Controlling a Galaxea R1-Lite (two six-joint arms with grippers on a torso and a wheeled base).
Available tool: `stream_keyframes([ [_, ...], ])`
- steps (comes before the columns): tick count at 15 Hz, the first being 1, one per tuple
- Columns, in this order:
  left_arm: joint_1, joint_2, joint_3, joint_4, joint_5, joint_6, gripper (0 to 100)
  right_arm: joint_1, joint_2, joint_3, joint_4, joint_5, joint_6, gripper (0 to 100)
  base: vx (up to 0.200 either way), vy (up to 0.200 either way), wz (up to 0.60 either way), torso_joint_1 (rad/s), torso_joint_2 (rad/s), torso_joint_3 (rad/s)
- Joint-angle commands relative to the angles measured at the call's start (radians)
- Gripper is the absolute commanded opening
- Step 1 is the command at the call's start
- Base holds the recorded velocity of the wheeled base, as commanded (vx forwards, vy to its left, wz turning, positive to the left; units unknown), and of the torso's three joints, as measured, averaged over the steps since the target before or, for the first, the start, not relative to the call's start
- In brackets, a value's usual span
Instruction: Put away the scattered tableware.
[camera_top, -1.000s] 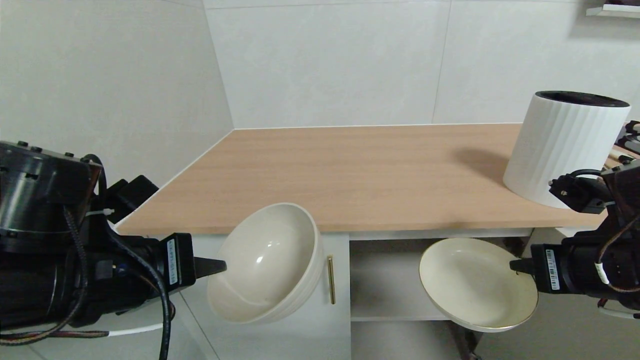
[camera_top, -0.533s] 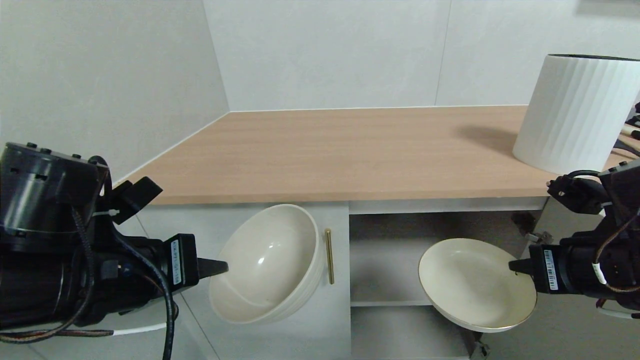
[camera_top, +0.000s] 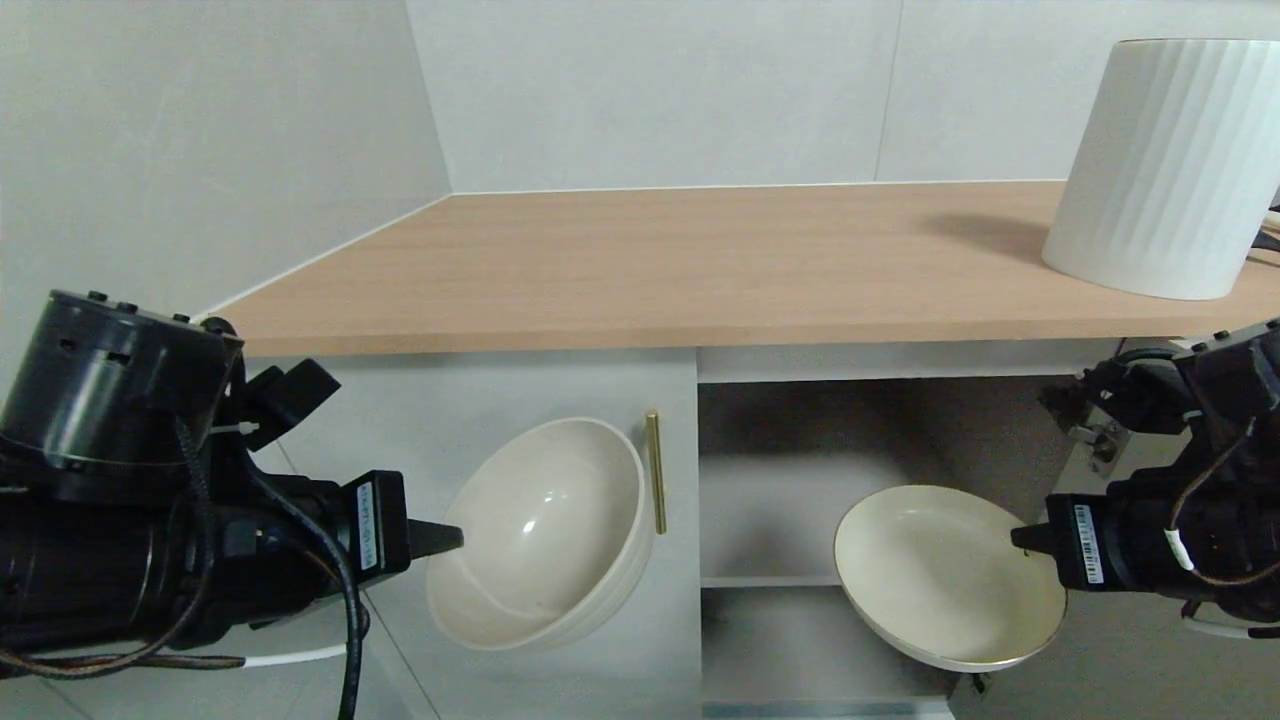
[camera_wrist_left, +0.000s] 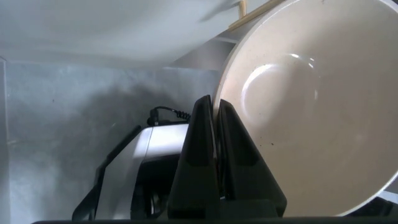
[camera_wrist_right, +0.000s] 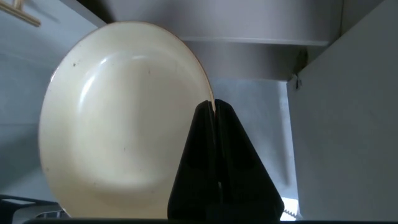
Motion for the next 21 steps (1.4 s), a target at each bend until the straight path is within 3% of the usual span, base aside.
stream_keyframes([
  [1, -0.006, 0.029, -0.002, -0.002, -0.002, -0.001, 0, 0.001, 0.035, -0.001, -0.009, 0.000, 0.000, 0, 0.000, 0.000, 0.00, 0.000, 0.00, 0.000],
  [6, -0.032, 0.085, -0.013, -0.005, 0.000, 0.001, 0, 0.002, 0.310, 0.025, -0.176, 0.004, -0.001, 0, 0.000, 0.000, 0.00, 0.000, 0.00, 0.000],
  [10, -0.069, 0.095, -0.005, -0.001, 0.000, -0.001, 0, -0.029, 0.571, 0.047, -0.418, 0.020, 0.007, 0, 0.000, 0.000, 0.00, 0.000, 0.00, 0.000],
  [17, -0.070, 0.098, -0.002, -0.001, 0.001, -0.001, 0, -0.075, 0.887, 0.059, -0.857, -0.005, 0.062, 0, 0.000, 0.000, 0.00, 0.000, 0.00, 0.000],
  [21, -0.072, 0.102, -0.001, -0.001, 0.001, -0.001, 0, -0.108, 0.948, 0.022, -0.917, -0.040, 0.066, 0, 0.000, 0.000, 0.00, 0.000, 0.00, 0.000],
])
